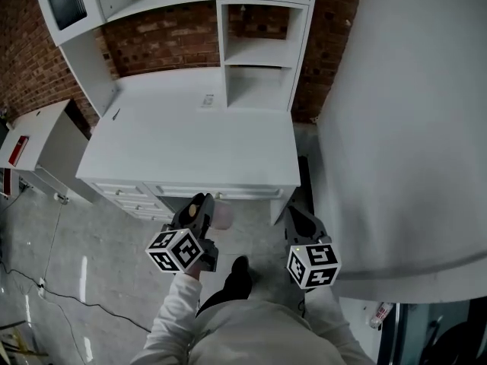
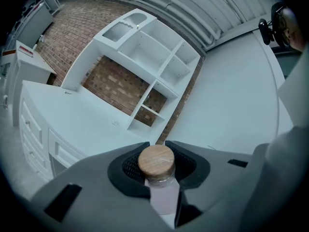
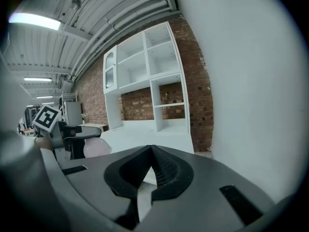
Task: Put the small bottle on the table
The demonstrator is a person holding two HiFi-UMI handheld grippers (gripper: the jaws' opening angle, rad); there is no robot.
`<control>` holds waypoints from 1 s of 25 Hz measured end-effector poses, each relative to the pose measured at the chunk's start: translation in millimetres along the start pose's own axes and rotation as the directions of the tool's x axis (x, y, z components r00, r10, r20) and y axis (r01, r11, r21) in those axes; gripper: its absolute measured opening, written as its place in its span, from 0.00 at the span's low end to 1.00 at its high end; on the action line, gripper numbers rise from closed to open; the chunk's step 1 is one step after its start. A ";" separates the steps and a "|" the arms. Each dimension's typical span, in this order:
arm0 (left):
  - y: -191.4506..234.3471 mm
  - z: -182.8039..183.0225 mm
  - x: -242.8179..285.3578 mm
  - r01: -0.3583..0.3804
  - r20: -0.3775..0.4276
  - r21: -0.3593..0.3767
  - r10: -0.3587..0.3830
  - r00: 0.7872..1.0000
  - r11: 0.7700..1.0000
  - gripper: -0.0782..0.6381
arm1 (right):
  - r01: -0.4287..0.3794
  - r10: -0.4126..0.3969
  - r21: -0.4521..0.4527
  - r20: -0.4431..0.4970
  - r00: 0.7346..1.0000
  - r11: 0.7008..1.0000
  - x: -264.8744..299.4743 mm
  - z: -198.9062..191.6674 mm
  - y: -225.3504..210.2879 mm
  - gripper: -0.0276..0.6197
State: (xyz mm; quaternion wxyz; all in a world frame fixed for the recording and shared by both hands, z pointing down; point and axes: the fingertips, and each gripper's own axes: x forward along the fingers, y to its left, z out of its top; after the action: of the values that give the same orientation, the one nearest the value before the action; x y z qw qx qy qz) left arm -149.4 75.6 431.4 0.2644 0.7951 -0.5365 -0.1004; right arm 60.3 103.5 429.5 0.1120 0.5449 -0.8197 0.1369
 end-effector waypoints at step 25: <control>86.1 52.8 186.2 0.014 -0.072 0.037 -0.011 0.997 0.999 0.27 | 0.103 -0.102 0.053 -0.012 0.995 0.993 144.8 53.4 -59.9 0.09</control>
State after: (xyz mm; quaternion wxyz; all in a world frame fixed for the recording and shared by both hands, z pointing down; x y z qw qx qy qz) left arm -166.5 -134.2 455.6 0.2678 0.8064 -0.5234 -0.0634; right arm 58.6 -62.0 433.8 0.1081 0.5883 -0.7862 0.1554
